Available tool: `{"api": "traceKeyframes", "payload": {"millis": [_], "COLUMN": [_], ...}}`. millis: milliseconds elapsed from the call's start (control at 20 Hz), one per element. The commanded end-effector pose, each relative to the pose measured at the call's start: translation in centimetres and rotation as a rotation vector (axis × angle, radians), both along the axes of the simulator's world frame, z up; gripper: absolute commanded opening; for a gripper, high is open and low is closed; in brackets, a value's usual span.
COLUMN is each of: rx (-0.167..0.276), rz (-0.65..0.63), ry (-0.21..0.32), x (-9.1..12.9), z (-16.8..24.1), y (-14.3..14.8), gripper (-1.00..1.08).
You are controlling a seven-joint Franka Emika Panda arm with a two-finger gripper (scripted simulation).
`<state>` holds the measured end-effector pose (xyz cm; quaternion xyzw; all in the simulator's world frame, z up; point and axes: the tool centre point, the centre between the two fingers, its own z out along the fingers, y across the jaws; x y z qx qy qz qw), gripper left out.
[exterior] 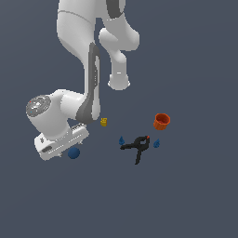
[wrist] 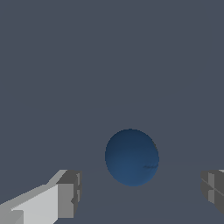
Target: Pick up a designated object from a clutter of objects.
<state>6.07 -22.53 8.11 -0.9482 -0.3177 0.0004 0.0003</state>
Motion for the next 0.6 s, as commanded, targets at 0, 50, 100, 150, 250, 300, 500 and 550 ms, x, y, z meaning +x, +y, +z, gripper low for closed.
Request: {"api": "traceKeyframes", "payload": {"millis": [0, 50, 100, 150, 250, 300, 500, 550], "rx": [0.0, 0.0, 0.0, 0.0, 0.0, 0.0, 0.0, 0.0], "rz": [0.0, 0.001, 0.001, 0.001, 0.001, 0.002, 0.003, 0.003], "ry": [0.0, 0.0, 0.0, 0.0, 0.0, 0.0, -0.001, -0.001], "x": [0.0, 0.0, 0.0, 0.0, -0.1, -0.1, -0.1, -0.1], "z": [-0.3, -0.6, -0.9, -1.4, -2.4, -3.1, -4.7, -4.9], "y": [0.0, 0.0, 0.0, 0.0, 0.0, 0.0, 0.0, 0.0], "gripper": [1.0, 1.0, 1.0, 1.0, 1.0, 1.0, 1.0, 1.0]}}
